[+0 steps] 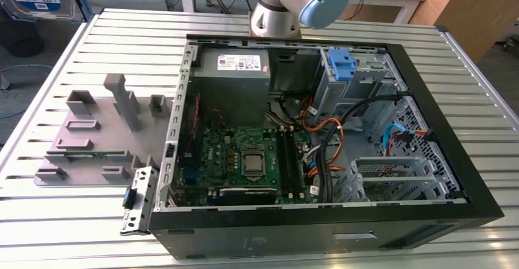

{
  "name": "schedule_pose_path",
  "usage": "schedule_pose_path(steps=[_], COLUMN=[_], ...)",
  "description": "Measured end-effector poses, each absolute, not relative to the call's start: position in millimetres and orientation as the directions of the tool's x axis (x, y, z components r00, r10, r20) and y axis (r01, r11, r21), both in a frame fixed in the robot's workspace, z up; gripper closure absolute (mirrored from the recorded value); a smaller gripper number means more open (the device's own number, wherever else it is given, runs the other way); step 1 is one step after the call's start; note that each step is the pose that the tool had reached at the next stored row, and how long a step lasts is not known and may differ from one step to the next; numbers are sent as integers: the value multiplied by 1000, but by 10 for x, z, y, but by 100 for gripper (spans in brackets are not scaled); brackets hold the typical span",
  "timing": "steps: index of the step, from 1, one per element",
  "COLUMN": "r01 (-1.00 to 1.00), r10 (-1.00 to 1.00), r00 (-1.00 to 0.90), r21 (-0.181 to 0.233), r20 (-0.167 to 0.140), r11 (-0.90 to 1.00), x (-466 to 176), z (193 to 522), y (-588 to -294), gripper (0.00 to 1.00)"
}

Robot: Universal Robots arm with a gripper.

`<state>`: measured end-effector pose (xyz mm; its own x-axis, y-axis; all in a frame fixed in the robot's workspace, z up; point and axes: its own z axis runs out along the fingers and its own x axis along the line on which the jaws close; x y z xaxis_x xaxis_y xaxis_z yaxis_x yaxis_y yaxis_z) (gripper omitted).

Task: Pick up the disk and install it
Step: 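Pick up the disk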

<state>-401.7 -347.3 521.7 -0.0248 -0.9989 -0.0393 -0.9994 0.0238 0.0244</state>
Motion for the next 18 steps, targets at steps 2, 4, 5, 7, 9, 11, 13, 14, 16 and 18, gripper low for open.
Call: schedule_pose_path(steps=[2,4,5,7,9,11,13,14,16,18], r01=[-999,-999,-999,-999,-999,-999,-999,-999,-999,-999], r10=[-999,-999,-999,-999,-999,-999,-999,-999,-999,-999], r00=[-25,-25,-25,-25,-25,-25,-25,-25,-25,-25], r21=[24,24,24,24,25,24,24,24,24,24], r20=[-39,-39,-39,-39,-39,-39,-39,-39,-39,-39], r11=[24,24,24,24,24,24,24,24,24,24], x=[-4016,-4016,-4017,-4017,-4017,-4017,-4017,-4017,-4017,-4016], z=[5227,5231,5234,5237,5242,5248,5256,5259,5270,5281], y=[-3473,-3473,-3473,-3473,-3473,-3473,-3473,-3473,-3473,-3473], gripper=[65,65,65,65,65,65,65,65,65,65])
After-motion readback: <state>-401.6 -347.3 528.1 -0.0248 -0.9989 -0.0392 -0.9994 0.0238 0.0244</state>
